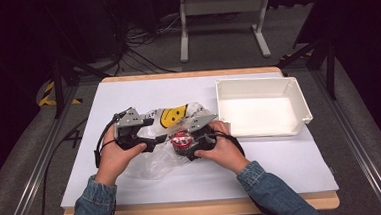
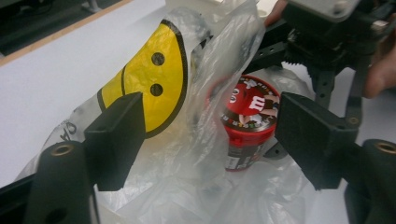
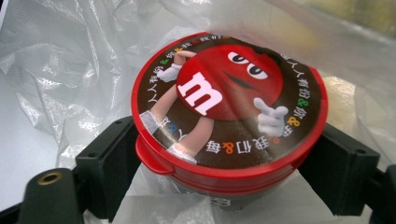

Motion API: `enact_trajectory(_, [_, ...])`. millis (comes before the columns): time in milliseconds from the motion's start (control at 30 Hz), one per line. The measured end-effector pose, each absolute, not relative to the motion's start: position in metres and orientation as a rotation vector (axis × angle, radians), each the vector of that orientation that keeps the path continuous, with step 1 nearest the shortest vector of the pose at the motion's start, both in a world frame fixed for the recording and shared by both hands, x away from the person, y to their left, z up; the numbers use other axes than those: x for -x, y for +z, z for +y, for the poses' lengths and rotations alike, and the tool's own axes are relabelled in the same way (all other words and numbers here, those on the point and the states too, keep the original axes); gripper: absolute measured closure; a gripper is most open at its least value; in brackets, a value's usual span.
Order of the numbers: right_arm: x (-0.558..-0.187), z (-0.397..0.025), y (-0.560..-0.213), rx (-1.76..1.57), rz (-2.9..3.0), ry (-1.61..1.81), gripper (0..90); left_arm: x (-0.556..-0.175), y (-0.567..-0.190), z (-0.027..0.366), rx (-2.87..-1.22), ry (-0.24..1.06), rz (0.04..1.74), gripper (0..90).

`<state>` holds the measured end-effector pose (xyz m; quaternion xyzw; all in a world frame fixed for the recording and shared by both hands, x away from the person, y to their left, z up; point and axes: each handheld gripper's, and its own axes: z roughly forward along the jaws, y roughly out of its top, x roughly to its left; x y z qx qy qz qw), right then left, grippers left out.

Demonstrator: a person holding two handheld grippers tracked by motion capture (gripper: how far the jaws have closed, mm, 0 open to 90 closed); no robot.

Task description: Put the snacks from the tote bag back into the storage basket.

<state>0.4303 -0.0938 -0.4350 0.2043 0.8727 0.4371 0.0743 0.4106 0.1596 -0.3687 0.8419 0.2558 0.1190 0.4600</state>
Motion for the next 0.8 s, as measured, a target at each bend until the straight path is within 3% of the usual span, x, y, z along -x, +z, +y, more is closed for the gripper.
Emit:
enact_trajectory(233, [-0.430, -0.094, -0.435, -0.613, 2.614, 1.315, 17.7, -0.421, -0.383, 0.153, -2.132, 0.242, 0.633, 37.9])
enact_trajectory(267, [-0.430, -0.093, -0.435, -0.613, 2.612, 1.317, 17.7, -0.423, -0.386, 0.152, -2.159, 0.251, 0.639, 42.6])
enact_trajectory(367, [-0.430, -0.093, -0.434, -0.616, 2.606, 1.324, 17.8, -0.425, -0.389, 0.153, -2.209, 0.253, 0.648, 70.1])
enact_trajectory(467, [-0.430, -0.093, -0.433, -0.616, 2.597, 1.334, 18.5, -0.426, -0.388, 0.156, -2.196, 0.253, 0.674, 87.3])
enact_trajectory(600, [-0.430, -0.093, -0.431, -0.587, 2.588, 1.311, 24.0, -0.431, -0.386, 0.163, -2.155, 0.285, 0.726, 90.0])
enact_trajectory(800, [-0.426, -0.091, -0.429, -0.549, 2.586, 1.301, 24.9, -0.439, -0.388, 0.174, -2.072, 0.319, 0.799, 90.0])
